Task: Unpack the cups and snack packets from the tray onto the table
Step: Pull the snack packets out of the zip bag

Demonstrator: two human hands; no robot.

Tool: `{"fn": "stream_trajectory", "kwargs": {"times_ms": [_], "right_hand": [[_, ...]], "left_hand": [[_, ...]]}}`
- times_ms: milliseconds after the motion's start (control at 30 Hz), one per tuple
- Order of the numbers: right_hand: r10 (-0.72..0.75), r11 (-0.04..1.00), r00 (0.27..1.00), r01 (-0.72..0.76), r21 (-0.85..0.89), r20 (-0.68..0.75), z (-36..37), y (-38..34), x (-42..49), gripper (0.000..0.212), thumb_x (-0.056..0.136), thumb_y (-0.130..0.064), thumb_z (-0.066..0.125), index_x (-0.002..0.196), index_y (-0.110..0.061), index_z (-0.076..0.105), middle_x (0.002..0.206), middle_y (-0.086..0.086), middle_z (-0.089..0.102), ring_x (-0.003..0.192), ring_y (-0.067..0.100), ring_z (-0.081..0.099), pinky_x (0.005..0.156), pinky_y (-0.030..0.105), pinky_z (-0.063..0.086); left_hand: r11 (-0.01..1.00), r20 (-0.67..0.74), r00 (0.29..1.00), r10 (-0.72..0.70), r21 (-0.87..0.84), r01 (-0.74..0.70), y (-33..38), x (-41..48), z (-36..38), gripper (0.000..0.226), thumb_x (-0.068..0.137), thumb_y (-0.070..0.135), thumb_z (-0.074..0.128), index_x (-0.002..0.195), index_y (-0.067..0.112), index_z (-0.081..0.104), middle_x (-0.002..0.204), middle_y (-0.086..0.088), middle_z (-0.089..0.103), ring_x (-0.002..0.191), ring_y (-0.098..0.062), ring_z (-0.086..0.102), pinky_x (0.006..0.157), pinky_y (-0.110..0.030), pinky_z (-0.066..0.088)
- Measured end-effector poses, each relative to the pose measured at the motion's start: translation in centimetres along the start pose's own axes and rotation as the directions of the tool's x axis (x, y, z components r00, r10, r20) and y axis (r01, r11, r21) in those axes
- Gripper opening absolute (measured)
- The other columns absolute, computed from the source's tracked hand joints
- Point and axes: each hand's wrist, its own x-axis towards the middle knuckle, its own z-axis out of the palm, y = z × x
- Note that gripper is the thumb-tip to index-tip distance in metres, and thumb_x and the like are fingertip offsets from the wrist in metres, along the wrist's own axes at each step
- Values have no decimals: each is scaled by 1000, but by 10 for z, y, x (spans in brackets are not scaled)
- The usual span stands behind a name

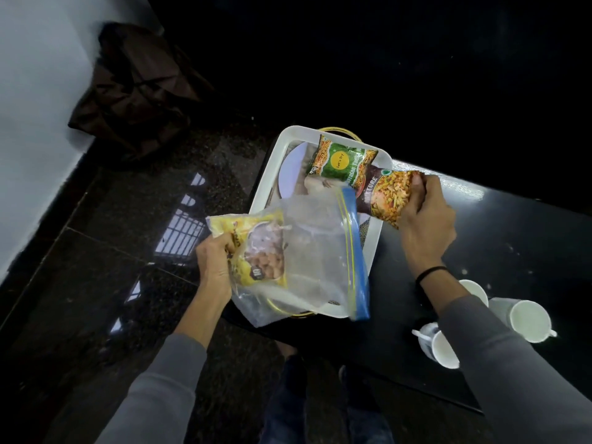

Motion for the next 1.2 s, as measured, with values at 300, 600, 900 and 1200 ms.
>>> {"fn": "stream_trajectory", "kwargs": {"times_ms": [300, 600, 900, 1200], "right_hand": [[-125, 930, 899, -41, 365, 419, 39, -22, 10, 34, 109, -34, 45, 117, -7, 64, 93, 3, 64, 74, 3, 59, 59, 6, 42], [65, 730, 843, -405, 551, 534, 38, 8, -3, 15, 102, -16, 62, 115, -7, 61, 112, 9, 66, 102, 20, 63, 94, 31, 52], [-11, 608, 784, -488, 627, 621, -12, 7, -36, 27, 99, -5, 56, 84, -18, 75, 76, 3, 75, 64, 13, 67, 59, 22, 56], [8, 656, 477, -666, 355, 879, 4, 7, -54, 25, 103, 7, 47, 88, -1, 65, 85, 15, 68, 74, 18, 67, 69, 18, 53]], "left_hand": [[996, 164, 987, 6, 91, -21, -6, -1, 8, 11, 45, 4, 46, 50, 11, 39, 55, -2, 39, 52, -14, 32, 51, -30, 20], [995, 118, 990, -78, 75, 70, -1, -13, 16, 9, 47, 8, 50, 55, 9, 45, 66, -9, 41, 59, -20, 36, 56, -32, 25], [983, 115, 978, -176, -22, 180, -1, -23, 25, 12, 63, 18, 54, 56, 18, 45, 58, -2, 54, 58, -24, 55, 63, -32, 45], [976, 241, 957, -160, -109, 190, -4, -28, 41, 35, 93, 26, 46, 76, 15, 75, 76, -6, 75, 73, -26, 74, 60, -30, 59]]}}
